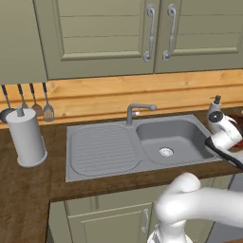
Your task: Pick the squash from the sink and place it in the bowl. Then pick the bowl and place it in the microwave. Then close the microwave door and press the start button.
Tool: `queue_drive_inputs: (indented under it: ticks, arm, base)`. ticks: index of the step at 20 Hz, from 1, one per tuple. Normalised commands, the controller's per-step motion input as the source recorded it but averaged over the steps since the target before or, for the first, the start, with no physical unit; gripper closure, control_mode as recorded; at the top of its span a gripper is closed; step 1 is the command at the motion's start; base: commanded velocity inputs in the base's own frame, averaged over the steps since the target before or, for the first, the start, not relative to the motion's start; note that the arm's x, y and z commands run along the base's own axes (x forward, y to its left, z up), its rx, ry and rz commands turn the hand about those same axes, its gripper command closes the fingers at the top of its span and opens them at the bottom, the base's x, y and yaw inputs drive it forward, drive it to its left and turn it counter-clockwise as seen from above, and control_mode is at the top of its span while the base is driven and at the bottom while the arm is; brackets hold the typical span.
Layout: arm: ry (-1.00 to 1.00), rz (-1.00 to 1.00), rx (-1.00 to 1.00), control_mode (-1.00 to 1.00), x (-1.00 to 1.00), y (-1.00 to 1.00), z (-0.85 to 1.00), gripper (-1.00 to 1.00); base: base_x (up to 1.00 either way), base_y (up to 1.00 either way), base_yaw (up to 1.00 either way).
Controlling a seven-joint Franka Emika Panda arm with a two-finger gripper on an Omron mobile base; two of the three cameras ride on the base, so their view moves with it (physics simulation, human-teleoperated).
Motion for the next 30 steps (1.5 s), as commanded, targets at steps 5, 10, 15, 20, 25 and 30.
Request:
queue_drive_inputs:
  ticks: [5,10,15,20,25,30]
  arm:
    - [0.07,0.34,0.01,-1.0,-0.02,0.06,0.81,1.0]
    - [0.05,0.27,0.06,-1.0,-0.23,0.02,0.76,1.0]
    - [0.02,0.28,0.0,-1.0,-0.47,0.08,0.58,1.0]
    - [0.06,0.29,0.0,-1.0,-0.47,0.14,0.46,1.0]
    - [0.06,0.25,0.0,-1.0,-0.38,0.35,0.39,1.0]
    - [0.0,0.17,0.0,-1.0,-0.31,0.51,0.26,1.0]
  base:
    - [0.0,0.0,0.0]
    - [0.0,0.0,0.0]
    - [0.0,0.0,0.0]
    - [0.0,0.0,0.0]
    - [0.0,0.0,0.0]
    - [0.0,0.0,0.0]
